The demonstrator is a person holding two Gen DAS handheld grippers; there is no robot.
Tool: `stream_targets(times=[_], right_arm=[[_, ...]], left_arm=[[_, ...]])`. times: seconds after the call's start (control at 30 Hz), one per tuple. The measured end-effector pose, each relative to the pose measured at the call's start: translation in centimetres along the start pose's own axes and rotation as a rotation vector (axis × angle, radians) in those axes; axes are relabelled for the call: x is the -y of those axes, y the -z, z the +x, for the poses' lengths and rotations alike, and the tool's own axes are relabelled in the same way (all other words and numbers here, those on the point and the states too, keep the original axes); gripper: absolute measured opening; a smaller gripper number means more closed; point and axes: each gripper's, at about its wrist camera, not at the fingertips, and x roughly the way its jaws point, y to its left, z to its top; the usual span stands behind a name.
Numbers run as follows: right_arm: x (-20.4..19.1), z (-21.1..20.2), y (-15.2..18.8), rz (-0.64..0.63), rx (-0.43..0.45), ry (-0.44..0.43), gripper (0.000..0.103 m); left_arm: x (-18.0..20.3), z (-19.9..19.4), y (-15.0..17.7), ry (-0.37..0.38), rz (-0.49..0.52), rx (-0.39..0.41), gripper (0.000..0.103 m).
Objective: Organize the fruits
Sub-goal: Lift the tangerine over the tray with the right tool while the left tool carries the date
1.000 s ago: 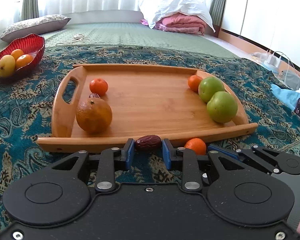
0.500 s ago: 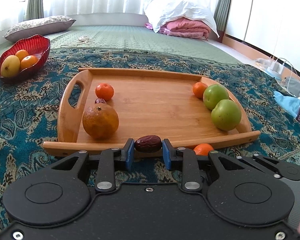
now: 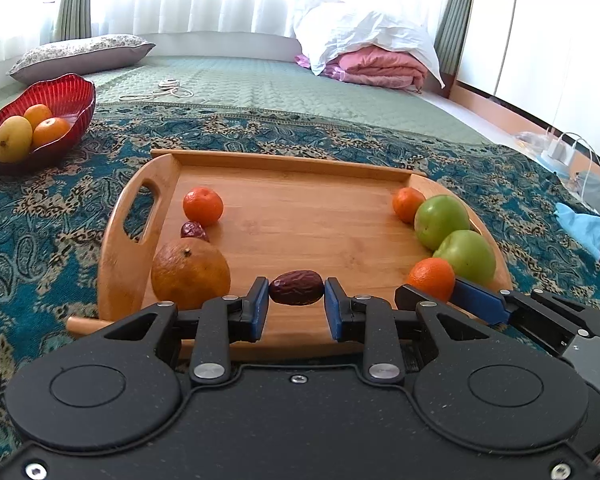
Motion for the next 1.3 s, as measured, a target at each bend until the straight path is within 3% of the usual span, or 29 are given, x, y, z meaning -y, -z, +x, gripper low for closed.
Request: stream_targets(times=[0.5, 1.3], right_arm=[[-0.1, 2.5, 0.2, -0.008, -0.044, 0.055, 0.038], [0.9, 3.3, 0.7, 0.042, -0.065, 0.06, 0.038]], left_arm=[[0.0, 3.1, -0.4, -0.036, 0.011, -0.02, 0.028], [0.2, 4.6, 0.1, -0.065, 0.04, -0.027, 0.029]])
